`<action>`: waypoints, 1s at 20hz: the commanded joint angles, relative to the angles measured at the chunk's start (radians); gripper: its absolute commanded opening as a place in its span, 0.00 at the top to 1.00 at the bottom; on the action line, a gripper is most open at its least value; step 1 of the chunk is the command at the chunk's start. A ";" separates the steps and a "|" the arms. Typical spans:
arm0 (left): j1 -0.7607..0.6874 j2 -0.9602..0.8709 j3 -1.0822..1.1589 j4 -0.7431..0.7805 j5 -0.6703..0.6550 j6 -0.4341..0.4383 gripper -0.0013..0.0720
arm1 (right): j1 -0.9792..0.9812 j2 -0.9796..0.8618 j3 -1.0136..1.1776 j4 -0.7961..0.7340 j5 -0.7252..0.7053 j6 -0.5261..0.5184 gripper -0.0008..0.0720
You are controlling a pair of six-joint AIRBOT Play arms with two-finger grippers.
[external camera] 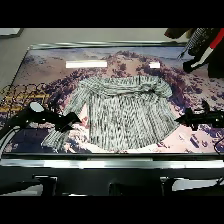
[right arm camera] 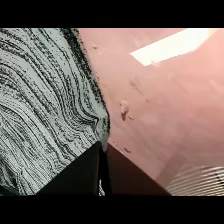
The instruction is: Fold the clothes and pants, and hang the long-sleeved shirts on hangers.
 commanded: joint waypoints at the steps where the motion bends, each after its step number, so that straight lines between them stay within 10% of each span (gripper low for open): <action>1: -0.089 -0.027 -0.050 -0.077 0.104 0.022 0.05 | 0.000 0.017 -0.003 0.009 0.023 0.036 0.95; 8: -0.235 -0.088 -0.047 -0.181 0.154 0.021 0.12 | 0.000 0.032 -0.031 0.026 0.050 0.039 0.95; 10: -0.243 -0.087 -0.035 -0.219 0.151 0.023 0.80 | 0.020 0.057 -0.089 0.045 0.037 0.038 0.95; 11: -0.242 -0.087 -0.019 -0.238 0.145 0.038 0.96 | 0.048 0.075 -0.117 0.069 0.024 0.028 0.95; 20: -0.172 -0.084 0.746 -0.168 0.077 0.040 0.96 | 0.397 0.239 0.412 0.248 -0.251 0.092 0.95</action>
